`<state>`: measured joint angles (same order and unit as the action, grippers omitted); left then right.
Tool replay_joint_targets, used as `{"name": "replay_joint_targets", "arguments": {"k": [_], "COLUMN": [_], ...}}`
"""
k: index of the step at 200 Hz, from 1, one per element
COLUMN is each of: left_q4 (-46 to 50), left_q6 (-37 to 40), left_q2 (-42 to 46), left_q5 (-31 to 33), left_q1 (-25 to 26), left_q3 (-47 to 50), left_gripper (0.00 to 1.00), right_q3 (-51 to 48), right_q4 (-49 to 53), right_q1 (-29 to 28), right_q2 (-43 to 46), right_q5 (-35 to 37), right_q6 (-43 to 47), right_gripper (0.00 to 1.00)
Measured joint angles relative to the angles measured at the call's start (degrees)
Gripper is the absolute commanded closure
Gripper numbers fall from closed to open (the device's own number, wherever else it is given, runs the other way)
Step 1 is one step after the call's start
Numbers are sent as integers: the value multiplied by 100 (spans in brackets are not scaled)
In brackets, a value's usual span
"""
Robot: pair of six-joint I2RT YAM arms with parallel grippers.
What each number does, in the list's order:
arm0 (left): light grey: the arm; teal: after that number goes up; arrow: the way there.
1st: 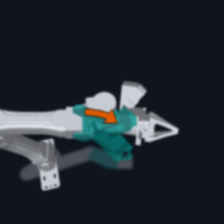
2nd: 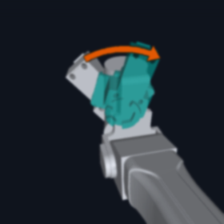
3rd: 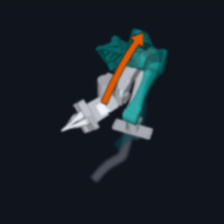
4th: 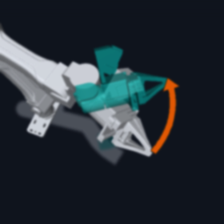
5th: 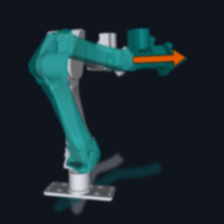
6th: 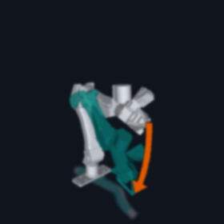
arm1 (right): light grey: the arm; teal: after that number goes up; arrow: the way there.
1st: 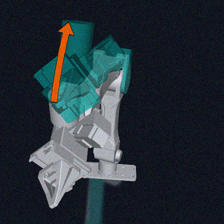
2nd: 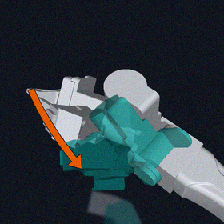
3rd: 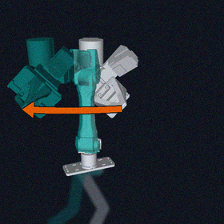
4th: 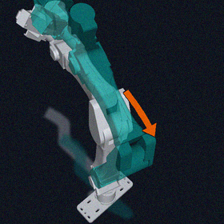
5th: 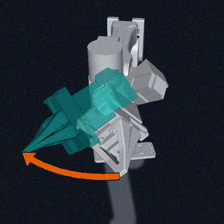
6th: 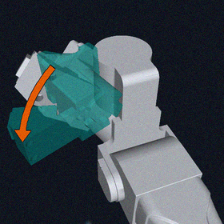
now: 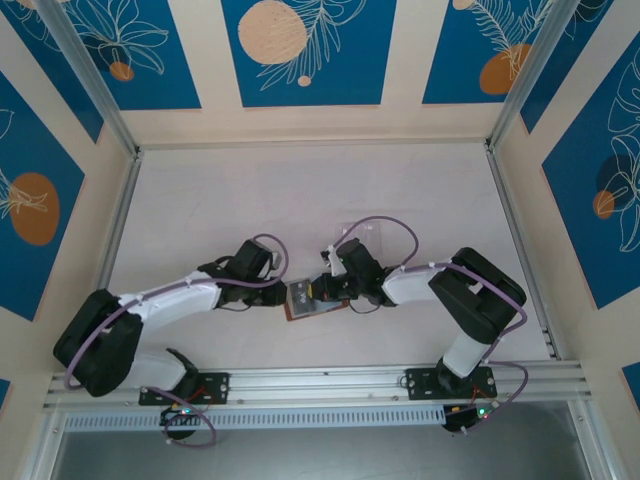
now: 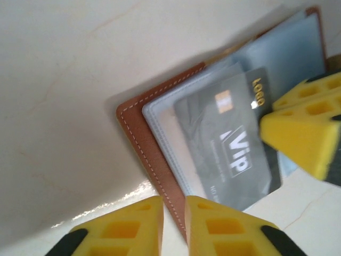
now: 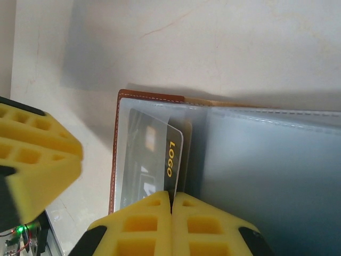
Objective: Put the credit cards into the card holder
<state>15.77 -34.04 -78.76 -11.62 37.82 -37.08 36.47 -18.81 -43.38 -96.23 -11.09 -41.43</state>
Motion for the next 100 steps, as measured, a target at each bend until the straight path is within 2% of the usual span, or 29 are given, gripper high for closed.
{"name": "replay_joint_targets", "arguments": {"k": [37, 100], "left_q4": [-63, -76], "left_q6": [15, 17], "left_q2": [-675, -800], "left_q5": [-72, -114], "left_q1": [-9, -22], "left_q3": [-146, -245], "left_gripper": [86, 86], "right_q3": [120, 365], "right_q4": [271, 540], "right_q1": [61, 140], "right_q2": [0, -203], "right_q5": [-138, -404], "right_q6": [164, 382], "right_gripper": [100, 100]}}
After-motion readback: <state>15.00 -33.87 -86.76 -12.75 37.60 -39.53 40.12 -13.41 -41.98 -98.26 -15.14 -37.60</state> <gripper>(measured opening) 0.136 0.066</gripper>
